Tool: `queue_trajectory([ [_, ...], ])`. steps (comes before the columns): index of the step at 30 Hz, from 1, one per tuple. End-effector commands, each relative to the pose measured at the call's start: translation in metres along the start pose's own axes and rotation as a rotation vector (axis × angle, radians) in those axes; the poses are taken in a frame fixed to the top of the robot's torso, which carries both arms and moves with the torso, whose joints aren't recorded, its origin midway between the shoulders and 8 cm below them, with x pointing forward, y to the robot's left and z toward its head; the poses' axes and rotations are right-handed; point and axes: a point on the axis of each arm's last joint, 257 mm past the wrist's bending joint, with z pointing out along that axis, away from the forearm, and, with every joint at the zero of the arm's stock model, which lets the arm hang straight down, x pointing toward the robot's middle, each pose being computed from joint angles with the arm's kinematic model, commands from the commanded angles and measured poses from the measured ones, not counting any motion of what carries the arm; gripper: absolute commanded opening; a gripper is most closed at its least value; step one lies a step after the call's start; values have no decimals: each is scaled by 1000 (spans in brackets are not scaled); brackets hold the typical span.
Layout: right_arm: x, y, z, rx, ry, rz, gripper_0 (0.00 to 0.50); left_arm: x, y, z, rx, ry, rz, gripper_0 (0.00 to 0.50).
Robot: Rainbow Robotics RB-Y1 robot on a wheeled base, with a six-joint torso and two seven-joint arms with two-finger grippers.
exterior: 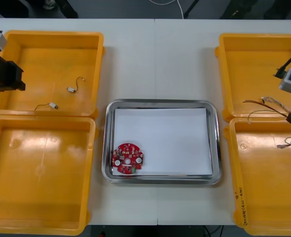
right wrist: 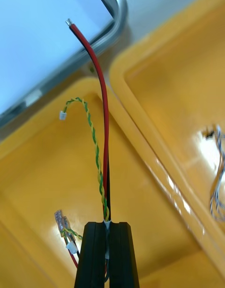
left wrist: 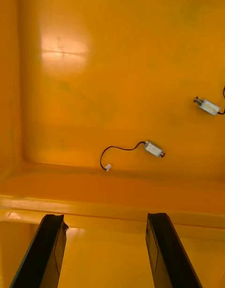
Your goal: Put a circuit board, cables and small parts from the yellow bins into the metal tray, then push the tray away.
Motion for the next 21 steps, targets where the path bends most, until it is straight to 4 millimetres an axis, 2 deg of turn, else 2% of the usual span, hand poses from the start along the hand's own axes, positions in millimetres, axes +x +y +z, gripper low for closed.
queue_trajectory([
  [1, -35, 8, -11, 24, 13, -131, 0, -2, -22, 8, 20, -4, 5, 500],
  [9, -88, 52, 11, -34, -1, -372, 0, 0, -39, 16, 59, 14, -42, 500],
  [14, -108, 75, 27, -60, -20, -466, 0, -4, -47, 25, 71, 26, -66, 500],
  [21, -130, 102, 49, -1, -2, -628, 0, -11, -64, 39, 54, 0, -92, 500],
])
